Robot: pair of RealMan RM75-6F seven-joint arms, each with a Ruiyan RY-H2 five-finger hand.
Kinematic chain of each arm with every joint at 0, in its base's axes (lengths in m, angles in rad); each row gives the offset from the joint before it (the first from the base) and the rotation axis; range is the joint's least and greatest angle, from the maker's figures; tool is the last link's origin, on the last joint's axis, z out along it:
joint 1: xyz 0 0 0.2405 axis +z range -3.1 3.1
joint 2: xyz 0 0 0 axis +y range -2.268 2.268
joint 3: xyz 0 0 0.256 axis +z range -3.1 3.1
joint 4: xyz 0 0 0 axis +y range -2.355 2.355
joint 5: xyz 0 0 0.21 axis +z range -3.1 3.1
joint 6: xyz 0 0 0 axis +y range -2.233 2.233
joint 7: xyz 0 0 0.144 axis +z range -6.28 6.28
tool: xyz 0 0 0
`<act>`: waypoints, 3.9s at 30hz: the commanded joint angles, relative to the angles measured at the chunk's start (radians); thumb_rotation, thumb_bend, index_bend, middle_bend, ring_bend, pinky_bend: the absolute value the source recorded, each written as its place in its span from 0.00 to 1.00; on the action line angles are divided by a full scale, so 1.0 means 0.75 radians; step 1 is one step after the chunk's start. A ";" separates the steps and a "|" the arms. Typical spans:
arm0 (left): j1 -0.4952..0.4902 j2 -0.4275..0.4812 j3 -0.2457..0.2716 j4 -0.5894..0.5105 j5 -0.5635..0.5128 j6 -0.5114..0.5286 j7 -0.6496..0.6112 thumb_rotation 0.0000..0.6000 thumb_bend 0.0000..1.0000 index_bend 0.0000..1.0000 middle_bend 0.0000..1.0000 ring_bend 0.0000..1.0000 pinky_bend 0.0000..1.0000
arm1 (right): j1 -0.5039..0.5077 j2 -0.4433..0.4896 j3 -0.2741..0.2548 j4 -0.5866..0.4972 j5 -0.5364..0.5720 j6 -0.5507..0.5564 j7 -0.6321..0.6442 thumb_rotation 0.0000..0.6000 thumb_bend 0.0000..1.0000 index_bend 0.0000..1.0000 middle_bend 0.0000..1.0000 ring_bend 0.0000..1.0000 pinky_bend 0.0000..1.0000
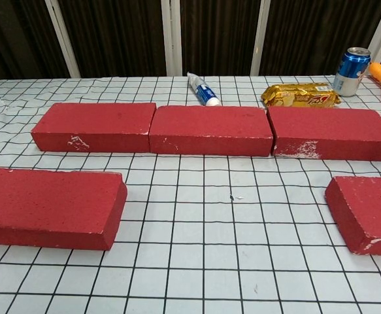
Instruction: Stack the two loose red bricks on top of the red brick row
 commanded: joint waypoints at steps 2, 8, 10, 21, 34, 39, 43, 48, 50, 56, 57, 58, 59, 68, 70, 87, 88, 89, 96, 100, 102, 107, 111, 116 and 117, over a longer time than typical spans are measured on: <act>-0.003 -0.001 0.000 0.001 -0.003 -0.006 0.007 1.00 0.00 0.13 0.01 0.02 0.11 | 0.033 -0.049 -0.018 0.029 0.059 0.010 -0.026 1.00 0.19 0.02 0.00 0.00 0.00; -0.005 -0.005 -0.001 0.000 -0.008 -0.011 0.019 1.00 0.00 0.13 0.01 0.02 0.11 | 0.064 -0.101 -0.026 0.061 0.100 0.031 -0.038 1.00 0.19 0.02 0.00 0.00 0.00; -0.005 -0.005 -0.002 0.000 -0.009 -0.010 0.020 1.00 0.00 0.13 0.01 0.02 0.11 | 0.072 -0.113 -0.028 0.068 0.106 0.038 -0.040 1.00 0.19 0.02 0.00 0.00 0.00; -0.008 -0.007 -0.005 0.002 -0.018 -0.014 0.022 1.00 0.00 0.13 0.01 0.02 0.11 | 0.118 -0.133 -0.053 0.079 0.160 0.046 -0.058 1.00 0.19 0.02 0.00 0.00 0.00; -0.010 -0.010 -0.002 0.001 -0.018 -0.019 0.031 1.00 0.00 0.14 0.01 0.02 0.11 | 0.129 -0.174 -0.073 0.112 0.121 0.099 -0.026 1.00 0.19 0.21 0.22 0.13 0.00; -0.010 -0.006 -0.002 -0.003 -0.023 -0.019 0.029 1.00 0.00 0.14 0.01 0.02 0.11 | 0.140 -0.173 -0.080 0.113 0.129 0.095 -0.027 1.00 0.19 0.25 0.24 0.15 0.00; -0.008 -0.003 -0.003 -0.004 -0.025 -0.016 0.025 1.00 0.00 0.14 0.01 0.02 0.11 | 0.144 -0.161 -0.077 0.095 0.119 0.108 -0.021 1.00 0.19 0.25 0.25 0.16 0.00; -0.009 -0.002 -0.005 -0.002 -0.029 -0.018 0.023 1.00 0.00 0.14 0.01 0.02 0.11 | 0.150 -0.089 -0.035 0.014 0.084 0.157 0.008 1.00 0.19 0.25 0.25 0.17 0.00; -0.012 -0.003 -0.006 0.000 -0.033 -0.022 0.025 1.00 0.00 0.14 0.01 0.02 0.11 | 0.164 -0.048 -0.009 -0.034 0.083 0.177 0.001 1.00 0.19 0.25 0.25 0.17 0.00; -0.026 -0.017 -0.016 0.006 -0.067 -0.052 0.050 1.00 0.00 0.14 0.01 0.02 0.11 | 0.340 0.053 0.181 -0.170 0.290 0.209 -0.150 1.00 0.19 0.25 0.25 0.17 0.00; -0.028 -0.018 -0.018 0.006 -0.071 -0.053 0.054 1.00 0.00 0.14 0.01 0.02 0.11 | 0.388 0.054 0.211 -0.176 0.369 0.204 -0.194 1.00 0.19 0.25 0.25 0.17 0.00; -0.028 -0.020 -0.020 0.007 -0.075 -0.053 0.057 1.00 0.00 0.14 0.01 0.02 0.11 | 0.436 0.051 0.237 -0.176 0.445 0.202 -0.237 1.00 0.19 0.25 0.25 0.17 0.00; -0.029 -0.021 -0.021 0.006 -0.077 -0.053 0.059 1.00 0.00 0.14 0.01 0.02 0.11 | 0.468 0.047 0.254 -0.174 0.495 0.202 -0.265 1.00 0.19 0.25 0.25 0.16 0.00; -0.036 -0.037 -0.038 0.012 -0.113 -0.057 0.085 1.00 0.00 0.14 0.01 0.02 0.11 | 0.882 -0.116 0.404 0.014 1.064 0.221 -0.577 1.00 0.19 0.25 0.25 0.17 0.00; -0.039 -0.042 -0.044 0.014 -0.124 -0.058 0.092 1.00 0.00 0.14 0.01 0.02 0.11 | 0.971 -0.166 0.436 0.089 1.193 0.209 -0.635 1.00 0.19 0.25 0.25 0.16 0.00; -0.033 -0.036 -0.048 0.019 -0.104 -0.019 0.059 1.00 0.00 0.14 0.01 0.02 0.11 | 1.262 -0.408 0.522 0.545 1.596 0.069 -0.797 1.00 0.19 0.25 0.25 0.16 0.00; -0.033 -0.035 -0.048 0.019 -0.106 -0.020 0.060 1.00 0.00 0.14 0.01 0.02 0.11 | 1.265 -0.420 0.519 0.565 1.605 0.061 -0.798 1.00 0.19 0.26 0.25 0.16 0.00; -0.034 -0.036 -0.049 0.018 -0.107 -0.020 0.061 1.00 0.00 0.14 0.01 0.02 0.11 | 1.267 -0.427 0.517 0.579 1.610 0.057 -0.799 1.00 0.19 0.25 0.25 0.16 0.00; -0.029 -0.034 -0.052 0.016 -0.113 -0.008 0.063 1.00 0.00 0.14 0.01 0.02 0.11 | 1.270 -0.498 0.492 0.697 1.574 0.010 -0.770 1.00 0.19 0.26 0.25 0.16 0.00; -0.029 -0.034 -0.051 0.015 -0.117 -0.009 0.066 1.00 0.00 0.14 0.01 0.02 0.11 | 1.263 -0.527 0.477 0.741 1.561 -0.016 -0.757 1.00 0.19 0.26 0.25 0.16 0.00; -0.030 -0.035 -0.051 0.015 -0.118 -0.010 0.069 1.00 0.00 0.14 0.01 0.02 0.11 | 1.260 -0.538 0.473 0.760 1.559 -0.026 -0.752 1.00 0.19 0.26 0.25 0.17 0.00; -0.032 -0.037 -0.051 0.014 -0.124 -0.014 0.074 1.00 0.00 0.14 0.01 0.02 0.11 | 1.260 -0.558 0.465 0.790 1.544 -0.040 -0.746 1.00 0.19 0.26 0.25 0.17 0.00; -0.032 -0.038 -0.050 0.014 -0.123 -0.013 0.076 1.00 0.00 0.14 0.01 0.02 0.11 | 1.261 -0.565 0.466 0.797 1.539 -0.044 -0.741 1.00 0.19 0.26 0.25 0.16 0.00; -0.031 -0.035 -0.049 0.013 -0.126 -0.012 0.076 1.00 0.00 0.14 0.01 0.02 0.11 | 1.261 -0.574 0.461 0.808 1.543 -0.044 -0.744 1.00 0.19 0.26 0.25 0.16 0.00; -0.031 -0.035 -0.049 0.013 -0.126 -0.011 0.075 1.00 0.00 0.14 0.01 0.02 0.11 | 1.261 -0.575 0.458 0.810 1.547 -0.043 -0.748 1.00 0.19 0.26 0.25 0.16 0.00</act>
